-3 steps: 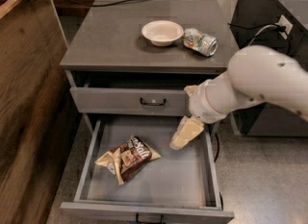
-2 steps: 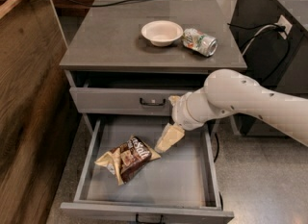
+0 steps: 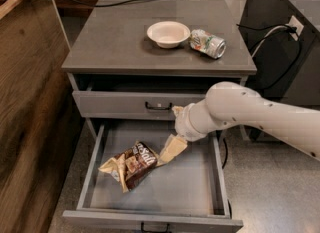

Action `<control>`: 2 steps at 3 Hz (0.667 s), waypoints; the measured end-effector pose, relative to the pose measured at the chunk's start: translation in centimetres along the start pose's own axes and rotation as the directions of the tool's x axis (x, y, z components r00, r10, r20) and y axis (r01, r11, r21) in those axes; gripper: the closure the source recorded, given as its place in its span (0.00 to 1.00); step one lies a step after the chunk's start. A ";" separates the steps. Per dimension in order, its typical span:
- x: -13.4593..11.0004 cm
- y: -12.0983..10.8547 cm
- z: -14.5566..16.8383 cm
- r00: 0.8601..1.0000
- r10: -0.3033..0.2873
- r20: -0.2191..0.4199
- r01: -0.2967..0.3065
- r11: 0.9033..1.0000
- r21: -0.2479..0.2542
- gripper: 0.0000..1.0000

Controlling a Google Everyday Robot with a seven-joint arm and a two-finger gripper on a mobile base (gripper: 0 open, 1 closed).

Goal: Pick brown chip bag from middle drawer and place on counter

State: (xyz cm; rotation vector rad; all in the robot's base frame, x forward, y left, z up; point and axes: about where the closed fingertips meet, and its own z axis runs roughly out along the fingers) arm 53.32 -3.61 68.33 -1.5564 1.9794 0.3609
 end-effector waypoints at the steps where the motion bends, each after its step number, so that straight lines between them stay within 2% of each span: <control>1: 0.3 1.8 5.2 1.000 -0.022 0.021 0.023 0.998 -0.064 0.00; 2: 0.9 3.0 11.1 0.998 -0.044 0.046 0.051 0.987 -0.150 0.00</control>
Offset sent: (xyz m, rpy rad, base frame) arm 0.0067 0.1002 -0.1676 0.0873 0.1541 0.2265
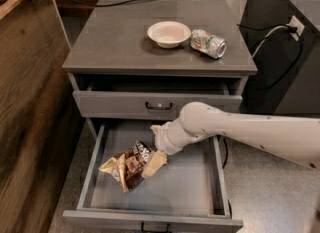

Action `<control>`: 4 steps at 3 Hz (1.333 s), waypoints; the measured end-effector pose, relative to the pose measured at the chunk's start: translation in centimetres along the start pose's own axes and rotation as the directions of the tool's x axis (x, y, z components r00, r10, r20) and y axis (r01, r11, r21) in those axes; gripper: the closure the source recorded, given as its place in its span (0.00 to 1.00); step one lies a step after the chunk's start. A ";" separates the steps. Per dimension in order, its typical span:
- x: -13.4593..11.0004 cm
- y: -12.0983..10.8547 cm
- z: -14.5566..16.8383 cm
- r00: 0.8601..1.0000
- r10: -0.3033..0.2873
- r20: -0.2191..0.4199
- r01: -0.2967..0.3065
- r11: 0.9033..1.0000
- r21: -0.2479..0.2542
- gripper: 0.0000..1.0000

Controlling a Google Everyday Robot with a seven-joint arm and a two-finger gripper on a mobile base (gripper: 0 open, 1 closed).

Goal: Pick brown chip bag from middle drawer and place on counter

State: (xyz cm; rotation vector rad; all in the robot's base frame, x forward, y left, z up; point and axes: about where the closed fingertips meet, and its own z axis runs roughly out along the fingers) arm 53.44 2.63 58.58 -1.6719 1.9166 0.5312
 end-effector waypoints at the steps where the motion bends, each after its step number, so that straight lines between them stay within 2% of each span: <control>1: 0.9 0.1 6.4 0.996 -0.083 -0.009 0.082 0.993 -0.087 0.00; 2: 2.8 -1.0 12.0 0.986 -0.160 -0.043 0.153 0.980 -0.131 0.00; 3: 4.4 -1.5 16.1 0.970 -0.234 -0.058 0.225 0.965 -0.134 0.00; 4: 4.7 -1.4 19.0 0.934 -0.351 -0.072 0.343 0.934 -0.097 0.00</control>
Offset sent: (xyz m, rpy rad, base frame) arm 0.0501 0.0680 -0.1786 -0.1293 -0.0066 0.2936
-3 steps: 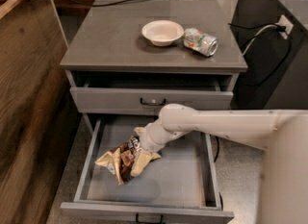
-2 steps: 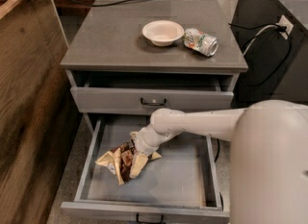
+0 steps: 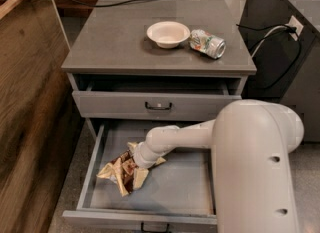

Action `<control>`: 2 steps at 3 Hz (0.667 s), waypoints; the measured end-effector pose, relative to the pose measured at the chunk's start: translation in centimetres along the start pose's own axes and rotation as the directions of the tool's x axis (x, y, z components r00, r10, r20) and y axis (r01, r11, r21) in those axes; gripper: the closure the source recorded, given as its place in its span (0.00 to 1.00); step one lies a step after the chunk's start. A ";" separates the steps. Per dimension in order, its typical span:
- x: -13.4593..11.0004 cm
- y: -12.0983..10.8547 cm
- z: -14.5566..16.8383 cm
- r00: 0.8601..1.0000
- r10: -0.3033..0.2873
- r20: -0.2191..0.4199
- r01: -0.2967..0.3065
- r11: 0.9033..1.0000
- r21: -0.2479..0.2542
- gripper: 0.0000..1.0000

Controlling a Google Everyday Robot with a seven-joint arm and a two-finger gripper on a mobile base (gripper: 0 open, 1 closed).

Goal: Pick brown chip bag from middle drawer and place on counter

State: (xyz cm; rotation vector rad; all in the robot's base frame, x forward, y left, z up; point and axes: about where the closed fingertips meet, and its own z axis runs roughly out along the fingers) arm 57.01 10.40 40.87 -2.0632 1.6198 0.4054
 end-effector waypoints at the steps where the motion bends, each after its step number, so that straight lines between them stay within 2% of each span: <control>1: -0.2 -0.1 2.6 0.994 -0.109 -0.019 0.109 0.993 0.040 0.00; 2: -0.6 -0.1 4.8 0.986 -0.162 -0.043 0.164 0.985 0.050 0.16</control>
Offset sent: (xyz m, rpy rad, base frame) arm 0.0045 0.0518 -0.0575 -0.0637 -0.1933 0.1405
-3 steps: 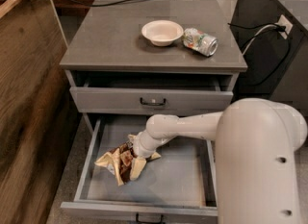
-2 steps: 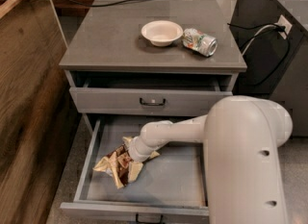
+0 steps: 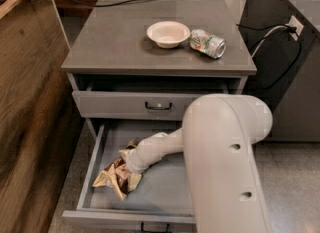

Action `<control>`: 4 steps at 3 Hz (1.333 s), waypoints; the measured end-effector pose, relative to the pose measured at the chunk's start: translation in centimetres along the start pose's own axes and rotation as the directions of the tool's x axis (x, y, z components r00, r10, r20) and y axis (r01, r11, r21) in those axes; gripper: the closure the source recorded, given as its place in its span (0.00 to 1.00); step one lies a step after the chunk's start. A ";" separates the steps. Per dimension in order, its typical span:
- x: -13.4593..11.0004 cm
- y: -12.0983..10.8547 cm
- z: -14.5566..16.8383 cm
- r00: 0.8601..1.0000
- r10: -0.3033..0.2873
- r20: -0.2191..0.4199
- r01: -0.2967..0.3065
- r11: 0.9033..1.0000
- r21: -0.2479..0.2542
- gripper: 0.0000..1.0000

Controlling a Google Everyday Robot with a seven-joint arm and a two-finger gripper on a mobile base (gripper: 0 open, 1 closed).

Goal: Pick brown chip bag from middle drawer and place on counter

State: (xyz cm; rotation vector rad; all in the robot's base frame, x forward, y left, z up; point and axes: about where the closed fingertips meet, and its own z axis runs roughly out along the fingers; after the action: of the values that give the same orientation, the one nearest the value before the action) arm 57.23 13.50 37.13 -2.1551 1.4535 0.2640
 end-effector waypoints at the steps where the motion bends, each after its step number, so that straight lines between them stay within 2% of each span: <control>1: -0.1 -0.4 0.7 1.000 0.005 -0.012 -0.005 1.000 0.015 0.40; 2: -0.3 -0.6 0.2 1.000 0.005 -0.012 -0.005 1.000 0.015 0.63; 3: -0.4 -1.0 -2.9 0.998 0.064 -0.010 -0.064 0.997 0.053 0.86; 4: -1.2 -0.6 -7.1 0.995 0.096 -0.008 -0.095 0.993 0.072 1.00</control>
Offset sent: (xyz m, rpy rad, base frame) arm 0.0145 -0.0056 0.0330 0.0162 -0.0379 -0.1194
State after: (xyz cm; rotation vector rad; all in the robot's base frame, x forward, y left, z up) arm 56.44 10.95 43.85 -2.0366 1.5515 0.2303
